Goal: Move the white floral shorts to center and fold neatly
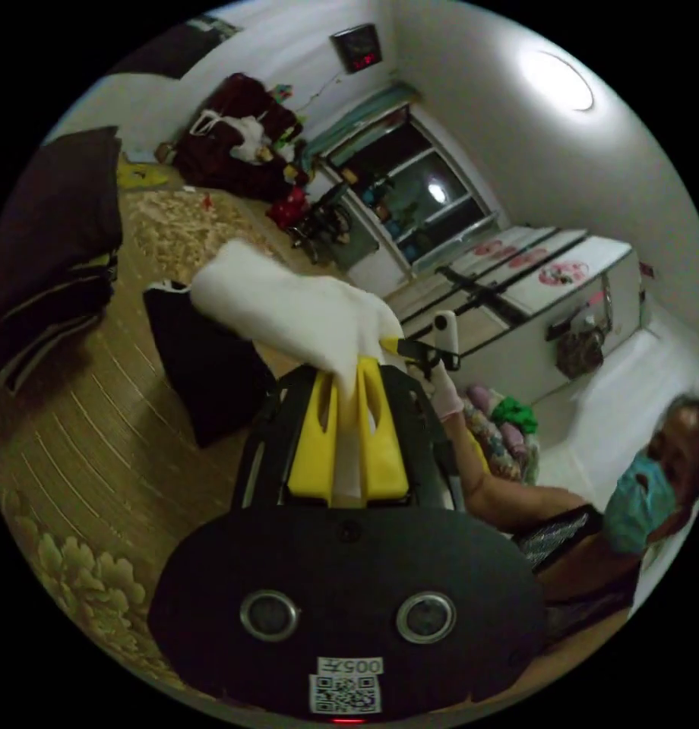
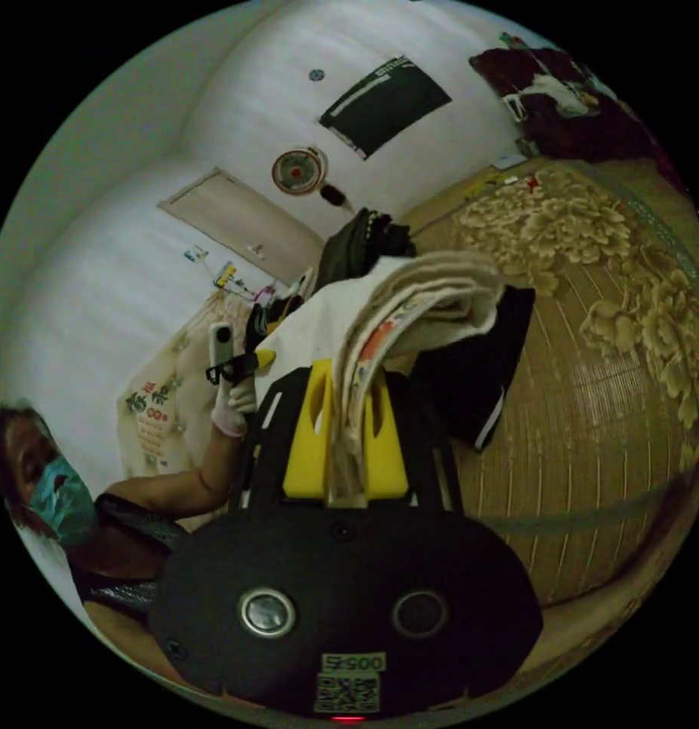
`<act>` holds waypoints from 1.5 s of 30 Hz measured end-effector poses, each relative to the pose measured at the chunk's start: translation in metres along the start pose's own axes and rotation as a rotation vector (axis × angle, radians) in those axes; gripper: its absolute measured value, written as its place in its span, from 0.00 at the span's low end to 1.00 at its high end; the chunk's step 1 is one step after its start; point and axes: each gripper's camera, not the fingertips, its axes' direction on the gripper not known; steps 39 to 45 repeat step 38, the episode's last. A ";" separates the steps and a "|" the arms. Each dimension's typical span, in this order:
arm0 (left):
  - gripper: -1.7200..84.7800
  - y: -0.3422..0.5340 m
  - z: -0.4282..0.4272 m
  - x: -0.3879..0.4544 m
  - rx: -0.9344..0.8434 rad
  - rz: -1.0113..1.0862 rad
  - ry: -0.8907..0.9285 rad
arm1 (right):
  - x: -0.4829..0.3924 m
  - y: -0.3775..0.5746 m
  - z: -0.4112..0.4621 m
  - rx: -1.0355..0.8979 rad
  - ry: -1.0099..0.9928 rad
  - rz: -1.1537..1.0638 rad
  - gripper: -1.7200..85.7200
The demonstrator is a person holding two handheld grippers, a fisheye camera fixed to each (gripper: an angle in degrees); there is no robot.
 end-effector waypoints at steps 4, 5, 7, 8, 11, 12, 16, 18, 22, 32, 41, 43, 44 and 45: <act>0.09 -0.017 0.027 -0.069 -0.048 -0.197 -0.116 | 0.060 -0.028 0.083 -0.087 0.116 0.217 0.08; 0.09 -0.012 0.039 -0.095 -0.076 -0.275 -0.152 | 0.077 -0.026 0.110 -0.115 0.179 0.291 0.08; 0.09 0.001 0.054 -0.128 -0.122 -0.396 -0.187 | 0.096 -0.020 0.145 -0.163 0.272 0.379 0.09; 0.08 0.012 0.057 -0.142 -0.124 -0.449 -0.206 | 0.098 -0.015 0.160 -0.140 0.277 0.380 0.09; 0.08 0.038 0.039 -0.147 -0.016 -0.457 -0.081 | 0.089 -0.006 0.183 -0.065 0.216 0.343 0.09; 0.08 0.047 0.031 -0.141 0.002 -0.436 -0.078 | 0.085 -0.005 0.187 -0.056 0.225 0.334 0.09; 0.06 0.077 -0.006 -0.098 0.062 -0.328 -0.199 | 0.046 0.013 0.216 0.007 0.340 0.272 0.05; 0.03 0.107 -0.029 -0.070 0.076 -0.267 -0.200 | 0.025 0.025 0.233 0.015 0.362 0.243 0.02; 0.02 0.165 -0.062 -0.030 0.043 -0.162 -0.212 | -0.027 0.055 0.283 0.028 0.283 0.177 0.01; 0.01 0.326 -0.222 0.034 0.148 0.017 -0.380 | -0.159 0.103 0.476 -0.065 0.173 0.040 0.01; 0.01 0.382 -0.337 0.032 0.357 0.029 -0.533 | -0.230 0.107 0.605 -0.129 0.181 -0.071 0.01; 0.01 0.382 -0.337 0.032 0.357 0.029 -0.533 | -0.230 0.107 0.605 -0.129 0.181 -0.071 0.01; 0.01 0.382 -0.337 0.032 0.357 0.029 -0.533 | -0.230 0.107 0.605 -0.129 0.181 -0.071 0.01; 0.01 0.382 -0.337 0.032 0.357 0.029 -0.533 | -0.230 0.107 0.605 -0.129 0.181 -0.071 0.01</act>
